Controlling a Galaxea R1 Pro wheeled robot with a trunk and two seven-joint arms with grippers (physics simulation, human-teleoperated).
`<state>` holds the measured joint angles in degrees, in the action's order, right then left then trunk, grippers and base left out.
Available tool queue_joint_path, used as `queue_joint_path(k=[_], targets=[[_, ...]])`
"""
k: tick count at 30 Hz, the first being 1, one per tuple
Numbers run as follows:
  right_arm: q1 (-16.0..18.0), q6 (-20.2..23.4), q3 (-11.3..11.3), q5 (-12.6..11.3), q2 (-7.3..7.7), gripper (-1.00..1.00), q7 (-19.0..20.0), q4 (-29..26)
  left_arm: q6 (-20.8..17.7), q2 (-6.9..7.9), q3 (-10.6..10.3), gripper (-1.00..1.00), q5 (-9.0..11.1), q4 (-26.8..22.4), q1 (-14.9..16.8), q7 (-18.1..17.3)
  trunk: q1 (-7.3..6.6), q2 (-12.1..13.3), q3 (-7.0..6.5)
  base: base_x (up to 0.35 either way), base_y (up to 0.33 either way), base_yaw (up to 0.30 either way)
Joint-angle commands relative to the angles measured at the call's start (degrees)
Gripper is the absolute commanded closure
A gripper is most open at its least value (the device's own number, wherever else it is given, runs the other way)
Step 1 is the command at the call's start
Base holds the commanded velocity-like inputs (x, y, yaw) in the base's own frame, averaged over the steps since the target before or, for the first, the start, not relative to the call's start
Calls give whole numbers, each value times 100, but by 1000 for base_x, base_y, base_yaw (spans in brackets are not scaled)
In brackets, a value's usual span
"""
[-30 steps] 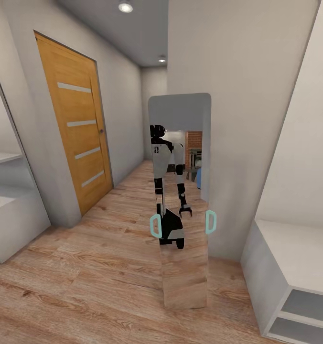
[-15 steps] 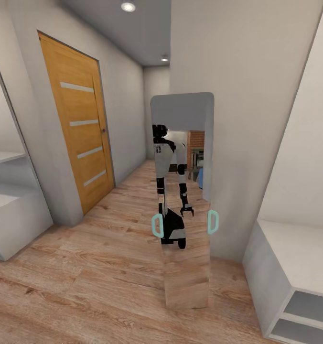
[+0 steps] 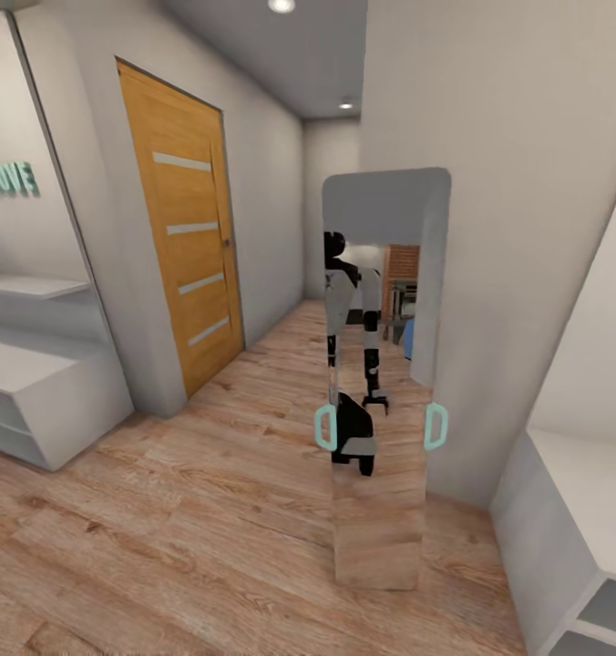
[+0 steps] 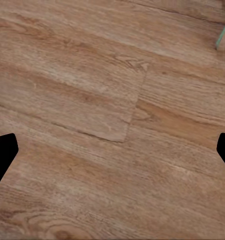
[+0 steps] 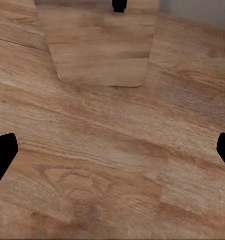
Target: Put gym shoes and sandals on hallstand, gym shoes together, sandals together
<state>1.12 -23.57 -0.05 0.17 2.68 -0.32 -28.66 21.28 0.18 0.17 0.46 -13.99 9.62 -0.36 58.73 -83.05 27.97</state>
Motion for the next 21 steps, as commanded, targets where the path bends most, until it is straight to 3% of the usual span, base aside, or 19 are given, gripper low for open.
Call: queue_joint_path(k=[1, 21], targets=[[2, -16, -1, 2, 2, -100, -3, 2, 18, -9, 7, -100, 18, -1, 30, -3, -1, -3, 13, 0, 0, 214], [2, -16, -81, 0, 14, -100, -3, -16, 34, 21, 27, -100, 75, 32, 63, -34, -1, -3, 143, 0, 0, 216]])
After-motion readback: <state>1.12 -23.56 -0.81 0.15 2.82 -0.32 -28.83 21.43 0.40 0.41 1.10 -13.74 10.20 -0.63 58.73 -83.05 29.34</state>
